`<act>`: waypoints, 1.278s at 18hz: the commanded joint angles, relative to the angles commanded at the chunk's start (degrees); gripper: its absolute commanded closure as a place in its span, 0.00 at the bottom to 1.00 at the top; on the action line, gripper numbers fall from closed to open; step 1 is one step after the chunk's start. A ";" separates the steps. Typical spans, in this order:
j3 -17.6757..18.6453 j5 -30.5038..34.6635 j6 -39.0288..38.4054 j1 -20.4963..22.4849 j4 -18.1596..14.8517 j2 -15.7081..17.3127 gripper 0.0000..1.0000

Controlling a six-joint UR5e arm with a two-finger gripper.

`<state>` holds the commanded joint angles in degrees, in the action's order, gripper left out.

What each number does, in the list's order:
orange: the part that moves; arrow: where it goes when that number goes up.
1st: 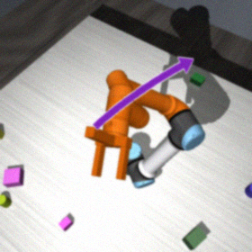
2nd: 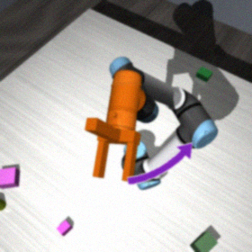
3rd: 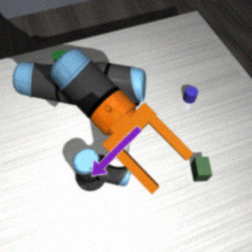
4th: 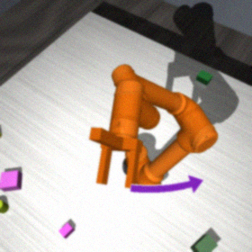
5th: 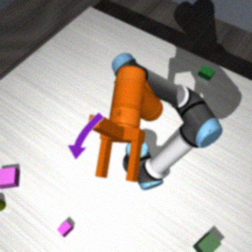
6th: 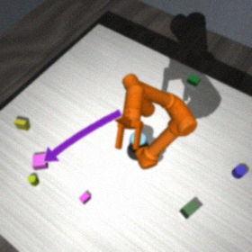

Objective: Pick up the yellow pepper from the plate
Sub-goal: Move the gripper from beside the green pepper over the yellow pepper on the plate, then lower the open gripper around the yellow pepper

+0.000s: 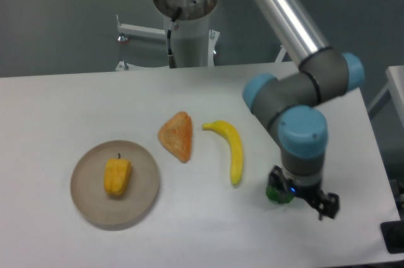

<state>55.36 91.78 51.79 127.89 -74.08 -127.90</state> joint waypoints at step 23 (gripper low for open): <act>26.20 -13.11 -38.17 -18.10 9.04 11.71 0.00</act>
<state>81.56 78.66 13.62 109.78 -65.04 -116.19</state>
